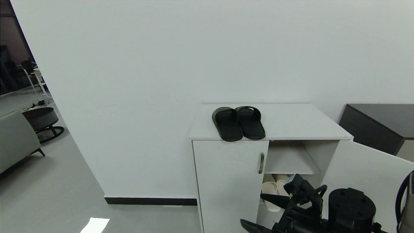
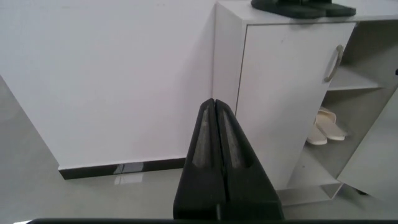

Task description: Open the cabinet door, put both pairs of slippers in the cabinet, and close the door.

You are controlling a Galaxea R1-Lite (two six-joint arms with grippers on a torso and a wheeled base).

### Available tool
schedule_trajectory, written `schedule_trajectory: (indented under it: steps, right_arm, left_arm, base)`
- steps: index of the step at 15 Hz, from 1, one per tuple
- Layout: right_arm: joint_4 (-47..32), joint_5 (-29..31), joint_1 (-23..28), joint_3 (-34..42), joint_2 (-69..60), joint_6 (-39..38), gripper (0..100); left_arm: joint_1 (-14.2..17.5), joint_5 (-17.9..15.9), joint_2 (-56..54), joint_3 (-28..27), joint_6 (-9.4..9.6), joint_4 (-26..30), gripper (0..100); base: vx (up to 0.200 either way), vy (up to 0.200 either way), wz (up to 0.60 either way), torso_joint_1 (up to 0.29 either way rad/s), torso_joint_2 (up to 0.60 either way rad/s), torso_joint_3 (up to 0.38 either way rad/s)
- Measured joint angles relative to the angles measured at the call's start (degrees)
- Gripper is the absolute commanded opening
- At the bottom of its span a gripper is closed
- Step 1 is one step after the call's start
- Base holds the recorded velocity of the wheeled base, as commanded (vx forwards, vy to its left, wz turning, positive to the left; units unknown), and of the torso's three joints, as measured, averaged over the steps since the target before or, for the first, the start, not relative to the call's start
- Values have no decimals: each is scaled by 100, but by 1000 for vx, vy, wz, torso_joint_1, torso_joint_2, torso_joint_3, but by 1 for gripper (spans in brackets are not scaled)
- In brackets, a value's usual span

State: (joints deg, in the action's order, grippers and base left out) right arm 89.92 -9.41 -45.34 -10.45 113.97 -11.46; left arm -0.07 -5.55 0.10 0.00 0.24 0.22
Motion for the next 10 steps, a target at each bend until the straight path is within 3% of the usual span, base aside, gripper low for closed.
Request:
schedule_trajectory:
  steps: [6, 8, 10]
  right_arm:
    - [5, 11, -2, 9, 0, 24, 100]
    - [2, 57, 5, 0, 20, 49, 100]
    - [13, 767, 27, -44, 89, 679, 100]
  left_arm:
    - [0, 0, 0, 0, 0, -1, 0]
    - [0, 2, 0, 0, 2, -1, 0]
    - [0, 16, 0, 0, -2, -1, 0]
  base:
    - [0, 0, 0, 274, -585, -312]
    - [0, 0, 300, 207, -427, -222]
    - [0, 0, 0, 98, -200, -98]
